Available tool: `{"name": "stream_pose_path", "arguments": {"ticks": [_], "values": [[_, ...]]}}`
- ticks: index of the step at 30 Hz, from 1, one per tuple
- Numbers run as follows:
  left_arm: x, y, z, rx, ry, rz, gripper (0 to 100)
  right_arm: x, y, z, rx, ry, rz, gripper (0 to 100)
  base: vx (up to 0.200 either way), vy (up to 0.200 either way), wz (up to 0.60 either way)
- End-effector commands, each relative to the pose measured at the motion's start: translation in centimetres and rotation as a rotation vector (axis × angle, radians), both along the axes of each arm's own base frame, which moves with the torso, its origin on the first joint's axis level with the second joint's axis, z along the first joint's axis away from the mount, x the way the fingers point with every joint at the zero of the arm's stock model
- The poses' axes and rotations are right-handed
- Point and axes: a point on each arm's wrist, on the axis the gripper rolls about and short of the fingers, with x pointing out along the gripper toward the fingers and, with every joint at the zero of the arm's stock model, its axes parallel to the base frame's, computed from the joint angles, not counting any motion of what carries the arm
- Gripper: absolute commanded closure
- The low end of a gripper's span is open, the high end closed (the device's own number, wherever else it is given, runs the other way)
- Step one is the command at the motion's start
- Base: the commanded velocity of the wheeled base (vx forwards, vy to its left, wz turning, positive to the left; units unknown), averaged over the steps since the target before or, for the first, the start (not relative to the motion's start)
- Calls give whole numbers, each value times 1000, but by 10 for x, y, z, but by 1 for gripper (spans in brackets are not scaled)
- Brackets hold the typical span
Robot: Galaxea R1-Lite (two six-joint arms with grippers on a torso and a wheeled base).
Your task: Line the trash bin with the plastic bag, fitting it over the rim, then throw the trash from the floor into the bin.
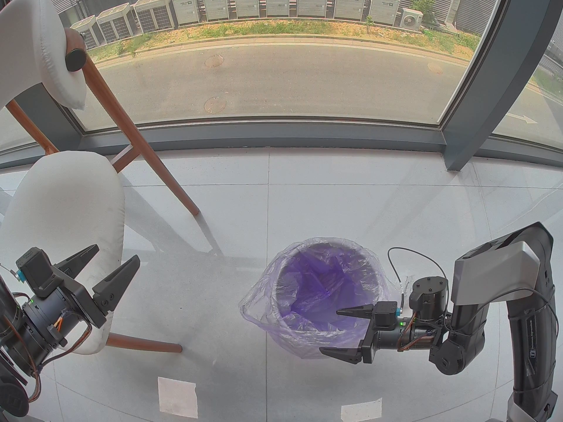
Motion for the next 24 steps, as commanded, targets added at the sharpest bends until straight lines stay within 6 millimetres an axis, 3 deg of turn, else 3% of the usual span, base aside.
{"name": "stream_pose_path", "arguments": {"ticks": [1,10,11,19,24], "values": [[0,0,-1,-1,3,1,0,-4,5,-7,-11,17,21,0,0,0,0],[3,-1,-2,1,14,-1,0,-6,9,-21,-29,44,35,0,0,0,0],[2,0,-3,3,17,1,0,-7,9,-22,-31,50,35,100,0,0,0],[4,2,-2,3,17,14,0,-8,8,-25,-35,58,35,100,0,0,0],[5,10,-4,4,27,45,0,-7,8,-15,-21,33,34,100,0,0,0]]}}
